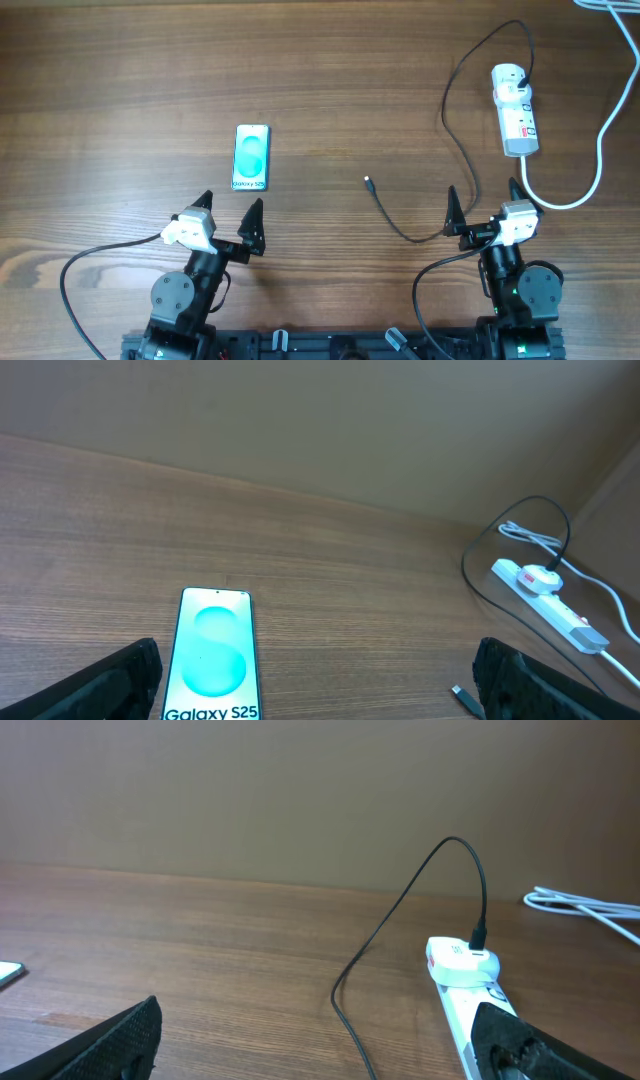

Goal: Plug charger to phone and switch on socket

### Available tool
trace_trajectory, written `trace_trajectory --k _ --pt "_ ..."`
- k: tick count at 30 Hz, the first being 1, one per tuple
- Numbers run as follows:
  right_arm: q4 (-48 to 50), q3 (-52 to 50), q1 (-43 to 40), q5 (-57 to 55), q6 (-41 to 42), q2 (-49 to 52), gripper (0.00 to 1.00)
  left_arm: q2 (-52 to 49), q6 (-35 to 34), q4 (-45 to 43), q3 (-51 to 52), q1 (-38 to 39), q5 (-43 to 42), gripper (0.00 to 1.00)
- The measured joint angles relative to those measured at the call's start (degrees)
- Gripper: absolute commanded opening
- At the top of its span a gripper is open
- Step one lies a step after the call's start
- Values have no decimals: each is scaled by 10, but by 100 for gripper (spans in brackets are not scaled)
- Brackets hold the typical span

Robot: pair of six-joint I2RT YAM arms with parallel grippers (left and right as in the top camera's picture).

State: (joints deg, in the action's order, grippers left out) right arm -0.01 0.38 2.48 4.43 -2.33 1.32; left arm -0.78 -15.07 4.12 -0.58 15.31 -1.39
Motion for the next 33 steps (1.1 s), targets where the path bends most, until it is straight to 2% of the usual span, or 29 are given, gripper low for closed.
trace_trajectory --k 19,21,22,25,29,30,33 --pt "0 0 0 0 0 0 100 0 -7 0 0 0 -2 100" --pt "0 0 0 0 0 0 100 -2 -14 34 -13 0 -15 100" --pt "0 0 0 0 0 1 100 -12 -16 97 -41 0 -26 100" --pt "0 0 0 0 0 3 100 -83 -17 169 -118 0 -42 100" --pt "0 0 0 -2 -2 6 100 -278 -17 218 -299 0 -45 99" --pt "0 0 0 -2 -2 6 100 -315 -16 250 -336 0 -46 100" --pt "0 0 0 -2 -4 6 100 -464 20 400 -535 1 -45 100"
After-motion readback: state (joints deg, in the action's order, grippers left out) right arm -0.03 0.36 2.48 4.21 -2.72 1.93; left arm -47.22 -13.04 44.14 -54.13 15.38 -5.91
